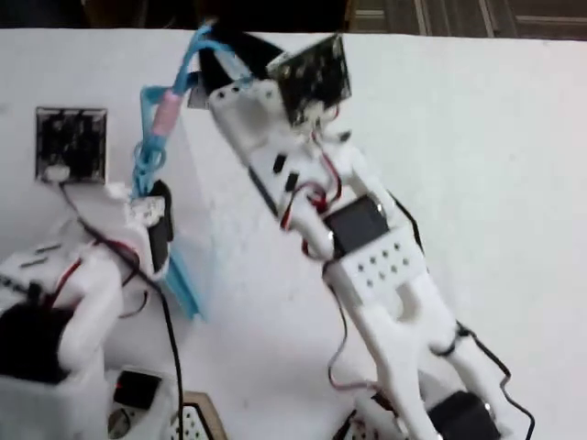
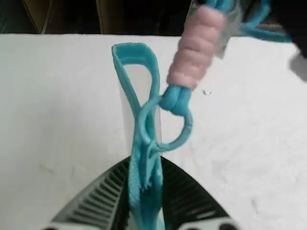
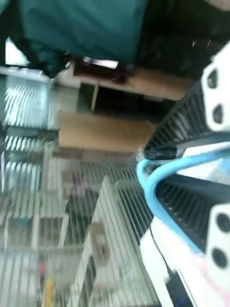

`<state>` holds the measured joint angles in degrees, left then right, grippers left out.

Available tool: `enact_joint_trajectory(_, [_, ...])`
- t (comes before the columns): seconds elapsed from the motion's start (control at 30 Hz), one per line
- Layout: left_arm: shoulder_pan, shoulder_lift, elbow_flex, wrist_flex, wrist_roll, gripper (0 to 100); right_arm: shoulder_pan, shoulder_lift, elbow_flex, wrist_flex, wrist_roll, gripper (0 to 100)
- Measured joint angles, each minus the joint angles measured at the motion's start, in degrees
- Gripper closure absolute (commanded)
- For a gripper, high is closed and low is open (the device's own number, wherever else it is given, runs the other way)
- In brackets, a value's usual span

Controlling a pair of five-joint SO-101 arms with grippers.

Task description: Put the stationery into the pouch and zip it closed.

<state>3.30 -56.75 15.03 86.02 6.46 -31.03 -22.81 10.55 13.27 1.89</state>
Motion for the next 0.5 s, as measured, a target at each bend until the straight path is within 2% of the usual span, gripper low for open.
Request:
enact_joint_trajectory(0.2, [3.6,-4.6,-4.5,7.3,0.0,98,7.8,13.7,-10.5,-1.8,-2.3,98.2])
enact_joint_trajectory(0.4, [4.0,-4.6,-10.4,12.7,-1.6,98,9.2,29.8,-25.0,-1.3,-2.5,98.2])
enact_joint_trajectory(0.5, [4.0,-4.5,-13.4,14.3,-1.7,98,9.8,37.5,-34.7,2.5,-2.5,98.2])
